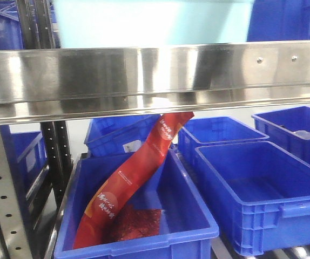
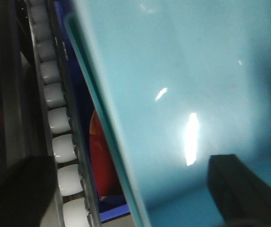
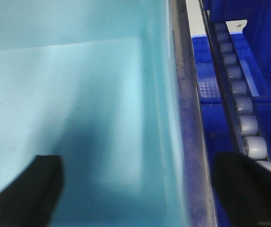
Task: Move two blue bins to right shelf middle
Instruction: 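Push the light-blue bin with both grippers onto the upper shelf level, then open both grippers to release the bin's side walls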
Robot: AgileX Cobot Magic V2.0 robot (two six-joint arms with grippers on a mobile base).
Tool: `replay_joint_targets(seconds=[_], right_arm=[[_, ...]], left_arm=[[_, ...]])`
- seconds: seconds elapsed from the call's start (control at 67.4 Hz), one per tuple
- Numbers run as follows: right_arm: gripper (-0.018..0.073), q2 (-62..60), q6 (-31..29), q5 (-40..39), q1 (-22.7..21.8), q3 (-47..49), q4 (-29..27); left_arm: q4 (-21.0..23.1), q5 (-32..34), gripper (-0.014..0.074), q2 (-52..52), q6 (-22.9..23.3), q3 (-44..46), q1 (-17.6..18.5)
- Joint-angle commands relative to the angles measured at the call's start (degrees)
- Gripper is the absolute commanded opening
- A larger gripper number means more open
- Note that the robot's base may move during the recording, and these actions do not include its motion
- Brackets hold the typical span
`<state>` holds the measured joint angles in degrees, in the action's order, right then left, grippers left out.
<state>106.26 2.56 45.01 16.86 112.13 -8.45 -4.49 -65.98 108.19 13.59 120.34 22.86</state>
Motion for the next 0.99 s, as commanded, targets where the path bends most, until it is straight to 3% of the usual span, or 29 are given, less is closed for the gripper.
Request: replay_joint_targets(seconds=[0.0, 0.193, 0.297, 0.43, 0.49, 0.549, 0.742, 0.831, 0.979], right_arm=[[0.0568, -1.31, -0.08, -0.53, -0.16, 0.36, 0.91], [0.0474, -5.4, -0.08, 1.61, -0.16, 0.36, 1.02], [0.0295, -8.82, -0.08, 3.25, -0.16, 0.36, 1.02], [-0.0024, -13.33, -0.08, 4.71, -0.16, 0.36, 1.02], [-0.017, -15.5, -0.08, 5.77, -0.16, 0.36, 1.51], [-0.016, -17.45, -0.08, 7.38, -0.16, 0.36, 3.59], [-0.0162, -24.08, -0.08, 10.12, -0.16, -5.39, 9.75], [-0.0162, -28.9, -0.08, 6.57, -0.16, -12.85, 10.89], [-0.0162, -38.93, -0.08, -3.32, -0.16, -30.64, 10.89]], left_arm=[[-0.34, 0.63, 0.0608, -1.22, -0.12, 0.53, 0.14], [-0.34, 0.5, 0.0567, -6.01, -0.12, 0.53, 0.14], [-0.45, 0.11, 0.049, -10.03, -0.12, 0.53, 0.14], [-0.93, -0.7, 0.0228, -14.91, -0.12, 0.53, 0.14], [-1.26, -1.69, 0.0055, -16.94, -0.64, 0.53, 0.14], [-1.26, -3.37, -0.0115, -18.48, -3.19, 0.43, 0.14], [-4.08, -3.98, -0.0111, -25.45, -4.03, -4.6, 0.14], [-4.31, 0.45, -0.0111, -30.91, -4.03, -11.69, 0.14], [-5.2, 12.51, -0.0111, -43.6, -4.03, -30.85, 0.14]])
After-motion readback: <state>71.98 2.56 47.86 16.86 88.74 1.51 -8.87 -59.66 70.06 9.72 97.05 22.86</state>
